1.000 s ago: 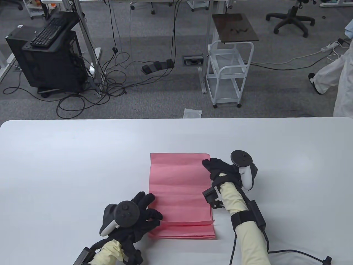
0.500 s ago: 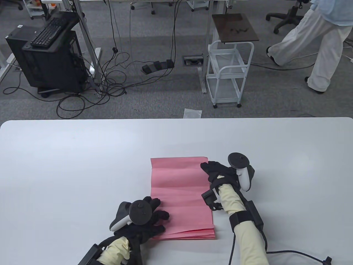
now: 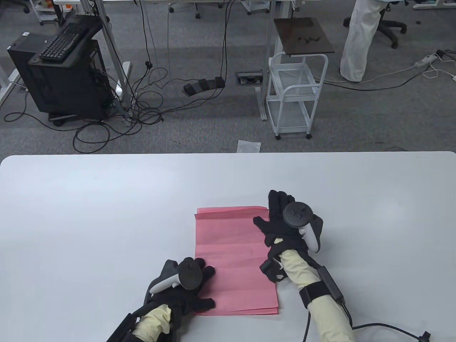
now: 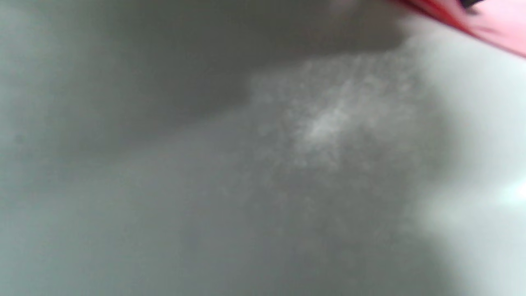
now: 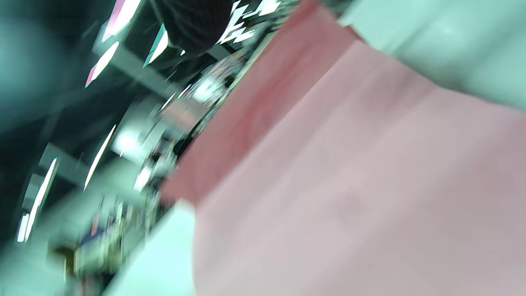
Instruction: Unfold complexly folded papers and stack
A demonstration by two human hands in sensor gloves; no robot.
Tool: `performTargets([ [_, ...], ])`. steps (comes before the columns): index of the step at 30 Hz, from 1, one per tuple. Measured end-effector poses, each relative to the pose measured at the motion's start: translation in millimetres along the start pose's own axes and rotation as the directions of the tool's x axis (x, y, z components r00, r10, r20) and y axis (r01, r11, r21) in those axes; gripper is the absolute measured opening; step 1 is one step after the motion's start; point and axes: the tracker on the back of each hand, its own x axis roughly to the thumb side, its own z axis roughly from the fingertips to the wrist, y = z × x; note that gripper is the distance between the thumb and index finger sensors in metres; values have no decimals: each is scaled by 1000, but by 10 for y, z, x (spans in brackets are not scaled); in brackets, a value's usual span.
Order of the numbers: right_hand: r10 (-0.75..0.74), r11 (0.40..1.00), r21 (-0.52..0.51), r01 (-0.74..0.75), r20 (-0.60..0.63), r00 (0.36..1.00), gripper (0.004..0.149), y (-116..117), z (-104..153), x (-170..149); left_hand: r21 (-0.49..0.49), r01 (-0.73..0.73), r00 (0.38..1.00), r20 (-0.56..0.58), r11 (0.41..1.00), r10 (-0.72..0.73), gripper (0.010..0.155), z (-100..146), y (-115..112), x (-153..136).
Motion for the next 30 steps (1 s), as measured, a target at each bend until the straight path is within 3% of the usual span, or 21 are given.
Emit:
performTargets([
  [1,94,992,79,-100,82,992,74,104,74,76,0,3,1000,-3,1000,-3,88,-1,-1,-1],
  [2,185,948,231,-221,169,968,72,285,176,161,-1,4,1000,-6,1000,-4,88,0,0,0],
  [3,261,861,384,-334,231,937,74,485,277,217,-3,6,1000,-8,1000,-6,88,3,1,-1],
  [5,305,770,490,-409,280,910,80,762,385,263,-6,9,1000,-13,1000,-10,89,9,1,1],
  [9,342,696,586,-416,239,909,82,1034,391,150,-5,19,999,-31,1000,-19,89,10,1,-9],
  [11,273,754,572,-323,175,946,79,956,415,16,1,22,999,-39,1000,-22,89,14,2,-8],
  [13,303,739,589,-327,143,942,77,843,472,-131,-2,18,999,-38,1000,-18,89,14,6,-13],
  [20,288,791,570,-222,-28,957,73,462,736,-629,-3,20,999,-39,1000,-20,89,10,5,-11],
  [24,311,793,547,-269,17,950,74,440,722,-492,-7,22,999,-34,1000,-22,89,8,3,-9],
  [26,297,828,474,-299,81,951,73,426,681,-338,-9,24,999,-34,1000,-24,90,6,2,-8],
  [28,260,843,452,-293,134,956,75,531,571,-156,-9,25,999,-34,1000,-26,90,6,2,-8],
  [30,290,809,477,-343,184,939,76,689,435,-38,-9,26,999,-34,1000,-27,90,6,1,-8],
])
